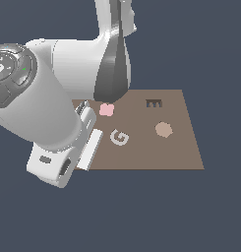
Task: Insert a designated object into the corresponding slot on a board.
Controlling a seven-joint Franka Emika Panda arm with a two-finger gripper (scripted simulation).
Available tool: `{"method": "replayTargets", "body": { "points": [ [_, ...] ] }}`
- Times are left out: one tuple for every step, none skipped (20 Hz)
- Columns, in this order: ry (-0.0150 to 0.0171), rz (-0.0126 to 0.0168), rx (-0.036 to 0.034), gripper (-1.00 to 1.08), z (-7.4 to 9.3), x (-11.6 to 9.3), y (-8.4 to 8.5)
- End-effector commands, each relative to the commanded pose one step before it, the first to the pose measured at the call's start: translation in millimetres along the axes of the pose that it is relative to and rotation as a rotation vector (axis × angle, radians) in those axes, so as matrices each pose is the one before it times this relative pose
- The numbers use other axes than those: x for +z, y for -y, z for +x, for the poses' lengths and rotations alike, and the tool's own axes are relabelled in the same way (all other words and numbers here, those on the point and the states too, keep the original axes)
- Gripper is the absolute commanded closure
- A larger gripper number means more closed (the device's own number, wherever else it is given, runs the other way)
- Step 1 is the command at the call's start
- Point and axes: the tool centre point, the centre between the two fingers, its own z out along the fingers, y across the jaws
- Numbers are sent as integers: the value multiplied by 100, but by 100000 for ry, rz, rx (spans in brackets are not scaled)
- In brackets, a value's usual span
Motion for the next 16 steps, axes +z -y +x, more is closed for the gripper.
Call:
{"method": "replayTargets", "body": {
  "points": [
    [3, -10, 14, 108, -7, -231, -8],
    [-10, 47, 7, 108, -2, -156, -4],
    [0, 0, 0, 108, 1, -63, 0],
    [11, 68, -2, 108, -8, 196, 34],
    [2, 13, 68, 108, 5, 9, -1],
    [0, 2, 254, 108, -22, 1, -6],
    [0, 0, 403, 108, -23, -2, -8],
    [0, -1, 563, 108, -31, -2, -11],
    [-1, -1, 724, 108, -41, -3, -14],
    [-1, -1, 887, 108, -51, -4, -17],
    [-1, -1, 1045, 108, -58, -4, -20],
    [-1, -1, 1206, 108, -67, -5, -23],
    [-1, -1, 1369, 108, -78, -6, -27],
    [-1, -2, 1527, 108, -85, -6, -29],
    [-2, -2, 1689, 108, -96, -7, -33],
    [-2, -2, 1849, 108, -105, -7, -36]
  ]
}}
